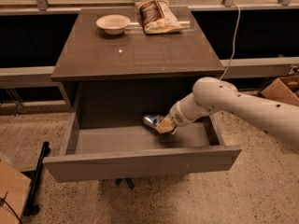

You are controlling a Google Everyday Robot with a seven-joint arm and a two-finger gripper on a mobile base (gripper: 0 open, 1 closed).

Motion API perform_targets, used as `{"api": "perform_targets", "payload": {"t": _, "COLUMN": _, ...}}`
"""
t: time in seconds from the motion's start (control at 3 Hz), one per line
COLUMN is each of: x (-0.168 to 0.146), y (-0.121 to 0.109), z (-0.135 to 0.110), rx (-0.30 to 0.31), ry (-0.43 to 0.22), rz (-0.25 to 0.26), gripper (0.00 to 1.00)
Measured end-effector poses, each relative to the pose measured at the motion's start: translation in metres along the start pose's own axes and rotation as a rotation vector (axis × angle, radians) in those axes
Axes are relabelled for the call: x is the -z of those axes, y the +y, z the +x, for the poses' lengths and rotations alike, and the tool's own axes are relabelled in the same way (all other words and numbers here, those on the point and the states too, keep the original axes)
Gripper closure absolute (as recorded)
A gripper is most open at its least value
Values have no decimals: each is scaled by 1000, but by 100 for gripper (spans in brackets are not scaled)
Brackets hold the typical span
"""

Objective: Place redbull can into top drawer

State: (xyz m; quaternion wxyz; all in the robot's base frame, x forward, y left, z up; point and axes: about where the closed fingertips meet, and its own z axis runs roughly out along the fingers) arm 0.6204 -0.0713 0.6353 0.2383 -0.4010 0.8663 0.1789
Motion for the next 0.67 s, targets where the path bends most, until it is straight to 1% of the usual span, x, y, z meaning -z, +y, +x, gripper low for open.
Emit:
{"api": "perform_targets", "payload": {"t": 0.33, "x": 10, "y": -3, "z": 3, "rx": -41, "ry": -22, "rz": -36, "gripper": 12}}
{"api": "perform_targets", "payload": {"t": 0.67, "x": 9, "y": -2, "z": 3, "rx": -41, "ry": -21, "rz": -39, "gripper": 0}}
